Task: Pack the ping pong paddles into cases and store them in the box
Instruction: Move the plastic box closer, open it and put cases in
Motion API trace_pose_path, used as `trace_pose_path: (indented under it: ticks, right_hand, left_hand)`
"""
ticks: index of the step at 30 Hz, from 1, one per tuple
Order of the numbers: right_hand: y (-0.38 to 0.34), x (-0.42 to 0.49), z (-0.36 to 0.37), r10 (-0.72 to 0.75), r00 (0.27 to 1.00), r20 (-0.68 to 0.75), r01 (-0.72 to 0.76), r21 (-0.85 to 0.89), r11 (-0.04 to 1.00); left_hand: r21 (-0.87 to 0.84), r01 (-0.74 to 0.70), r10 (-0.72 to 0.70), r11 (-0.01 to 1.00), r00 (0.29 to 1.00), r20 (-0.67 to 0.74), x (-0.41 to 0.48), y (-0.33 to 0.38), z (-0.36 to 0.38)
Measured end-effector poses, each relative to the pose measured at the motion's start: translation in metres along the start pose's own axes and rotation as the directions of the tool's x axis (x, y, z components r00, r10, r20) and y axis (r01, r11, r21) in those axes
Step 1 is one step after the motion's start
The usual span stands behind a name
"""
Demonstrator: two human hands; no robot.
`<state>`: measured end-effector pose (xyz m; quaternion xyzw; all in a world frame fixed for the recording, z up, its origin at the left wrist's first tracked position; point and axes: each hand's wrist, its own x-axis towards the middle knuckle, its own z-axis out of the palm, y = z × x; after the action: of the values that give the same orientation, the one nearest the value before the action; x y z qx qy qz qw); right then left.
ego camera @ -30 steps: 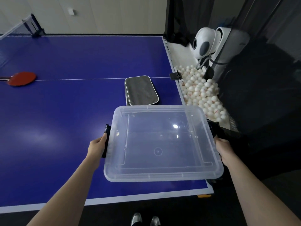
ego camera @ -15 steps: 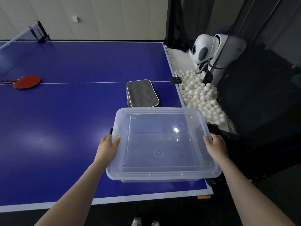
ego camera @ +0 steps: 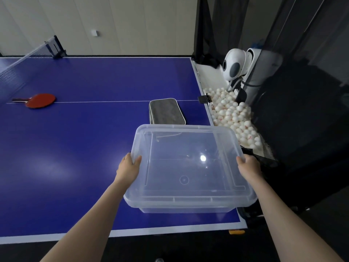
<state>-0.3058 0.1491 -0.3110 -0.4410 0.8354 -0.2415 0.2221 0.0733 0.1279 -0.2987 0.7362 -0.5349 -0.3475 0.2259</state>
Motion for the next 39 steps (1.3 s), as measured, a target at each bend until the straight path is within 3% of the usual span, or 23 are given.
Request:
trace_pose_path:
  ticks: [6,19,31,39]
  right_hand:
    - [-0.022,0.006,-0.016,-0.079,0.996,-0.033,0.08,0.048,0.996]
    - [-0.122,0.019,-0.008,-0.22,0.974,-0.056,0.226,0.131,0.965]
    - [-0.245,0.028,0.092,-0.282,0.959,-0.02,0.283,0.121,0.952]
    - [-0.331,0.03,0.194,-0.212,0.976,-0.048,0.214,0.062,0.975]
  left_hand:
    - [0.014,-0.084,0.085,0.996,0.988,-0.126,0.006,0.019,-0.015]
    - [0.092,-0.007,0.036,0.996,0.952,-0.306,0.041,0.02,-0.09]
    - [0.055,0.029,-0.008,0.998,0.939,-0.344,0.133,-0.05,-0.185]
    - [-0.036,0.073,-0.081,0.997,0.952,-0.295,0.235,-0.12,-0.249]
